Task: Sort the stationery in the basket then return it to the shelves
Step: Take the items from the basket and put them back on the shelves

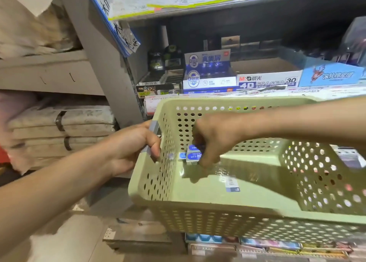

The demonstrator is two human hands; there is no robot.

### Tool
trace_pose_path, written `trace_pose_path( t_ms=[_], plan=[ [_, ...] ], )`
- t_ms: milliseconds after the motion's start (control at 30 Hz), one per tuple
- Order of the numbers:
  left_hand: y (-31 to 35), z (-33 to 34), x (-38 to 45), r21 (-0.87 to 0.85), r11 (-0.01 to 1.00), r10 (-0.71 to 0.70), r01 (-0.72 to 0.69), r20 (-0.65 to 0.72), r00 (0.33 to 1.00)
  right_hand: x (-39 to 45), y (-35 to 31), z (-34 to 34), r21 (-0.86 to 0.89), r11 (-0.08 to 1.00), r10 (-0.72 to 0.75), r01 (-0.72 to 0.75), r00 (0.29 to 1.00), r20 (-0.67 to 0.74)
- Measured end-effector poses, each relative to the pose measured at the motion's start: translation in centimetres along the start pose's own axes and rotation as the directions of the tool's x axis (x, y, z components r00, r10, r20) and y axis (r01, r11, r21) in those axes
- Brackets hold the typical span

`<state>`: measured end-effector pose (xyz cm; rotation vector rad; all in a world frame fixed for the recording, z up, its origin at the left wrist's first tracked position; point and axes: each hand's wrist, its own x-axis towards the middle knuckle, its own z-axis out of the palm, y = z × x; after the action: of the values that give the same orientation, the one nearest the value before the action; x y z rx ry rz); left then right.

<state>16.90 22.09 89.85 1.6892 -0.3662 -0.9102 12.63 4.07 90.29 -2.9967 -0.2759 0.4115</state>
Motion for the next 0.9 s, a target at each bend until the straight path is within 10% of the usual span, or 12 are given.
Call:
trace_pose_path(
  t_ms=[400, 900],
  plan=[
    [0.2, -1.0, 1.2, -0.029, 1.000, -0.007, 0.006, -0.020, 1.000, 1.0, 6.0, -9.7, 0.214, 0.974, 0.153, -0.072, 0.908, -0.390],
    [0.8, -0.5, 2.6, -0.065, 0.998, -0.013, 0.013, 0.001, 1.000, 7.4, 10.7, -12.3, 0.077, 0.988, 0.149, -0.132, 0.938, -0.311]
  ],
)
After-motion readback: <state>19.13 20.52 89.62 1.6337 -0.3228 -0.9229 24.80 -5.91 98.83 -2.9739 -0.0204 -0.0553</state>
